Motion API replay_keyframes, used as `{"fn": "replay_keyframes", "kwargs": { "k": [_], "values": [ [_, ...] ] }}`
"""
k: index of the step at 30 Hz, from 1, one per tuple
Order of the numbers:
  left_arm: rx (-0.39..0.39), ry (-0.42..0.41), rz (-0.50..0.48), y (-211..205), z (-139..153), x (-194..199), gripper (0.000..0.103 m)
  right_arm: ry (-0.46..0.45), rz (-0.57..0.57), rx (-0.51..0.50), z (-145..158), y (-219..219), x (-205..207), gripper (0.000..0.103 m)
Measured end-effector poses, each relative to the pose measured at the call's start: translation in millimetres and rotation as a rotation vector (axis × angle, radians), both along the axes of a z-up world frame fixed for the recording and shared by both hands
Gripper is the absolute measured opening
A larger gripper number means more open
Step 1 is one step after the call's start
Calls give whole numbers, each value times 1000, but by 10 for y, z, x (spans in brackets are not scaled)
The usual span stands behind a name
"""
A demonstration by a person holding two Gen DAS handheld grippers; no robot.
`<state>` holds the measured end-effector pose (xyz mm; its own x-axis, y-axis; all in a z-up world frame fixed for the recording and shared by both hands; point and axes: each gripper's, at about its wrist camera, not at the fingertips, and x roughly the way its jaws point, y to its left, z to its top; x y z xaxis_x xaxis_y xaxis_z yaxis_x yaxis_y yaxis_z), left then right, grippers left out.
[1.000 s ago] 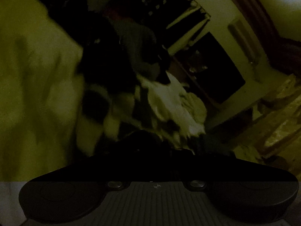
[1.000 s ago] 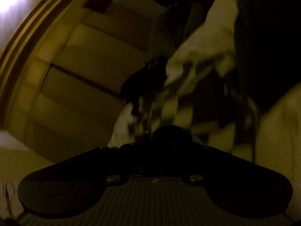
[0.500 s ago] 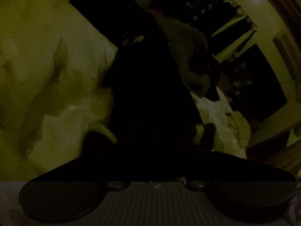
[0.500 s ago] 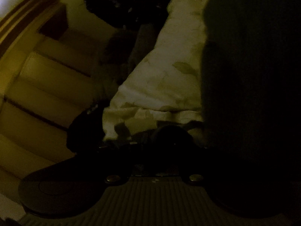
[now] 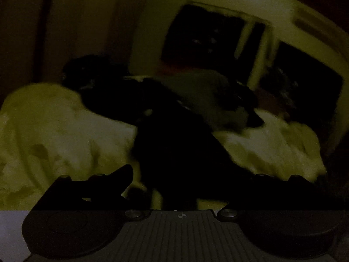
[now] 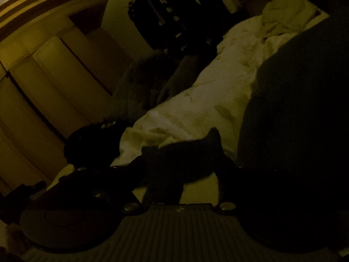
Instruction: Fold large clothes
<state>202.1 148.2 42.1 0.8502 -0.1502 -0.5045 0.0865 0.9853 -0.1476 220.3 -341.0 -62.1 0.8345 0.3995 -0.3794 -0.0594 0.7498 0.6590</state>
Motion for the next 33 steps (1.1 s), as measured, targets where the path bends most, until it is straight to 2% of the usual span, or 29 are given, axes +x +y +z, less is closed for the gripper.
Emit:
{"fn": "replay_keyframes", "kwargs": {
  "k": [3,5,7,9,12,14,21,24,27,29,31,33],
  "values": [
    [44,42,-106,-256,-151,-225,103,-1,34,-47,31,92,-179,75],
    [88,55,-144,-418,-324,-355,103,-14,67,-105,71,199,-352,70],
    [156,89,-145,-559,-556,-394,103,-34,117,-164,106,336,-518,70],
    [187,153,-134,-624,-795,-377,103,-35,187,-228,86,497,-638,70],
    [187,117,-106,-629,-1042,-409,103,44,224,-334,-138,699,-669,74],
    [208,107,-105,-644,-1067,-418,103,36,223,-359,-296,744,-691,75],
    [228,148,-75,-674,-905,-487,103,29,181,-253,-263,569,-719,78],
    [252,108,-66,-772,-761,-701,103,28,125,-188,-185,422,-790,78],
    [314,27,-131,-970,-623,-910,103,51,42,-94,-119,165,-854,78],
    [358,-3,-186,-1150,-576,-1013,103,81,9,19,-174,-37,-872,77],
    [371,-12,-237,-1314,-568,-1069,103,119,2,132,-275,-197,-865,72],
    [373,-5,-275,-1470,-609,-1078,103,147,2,204,-369,-279,-855,67]
  ]
}}
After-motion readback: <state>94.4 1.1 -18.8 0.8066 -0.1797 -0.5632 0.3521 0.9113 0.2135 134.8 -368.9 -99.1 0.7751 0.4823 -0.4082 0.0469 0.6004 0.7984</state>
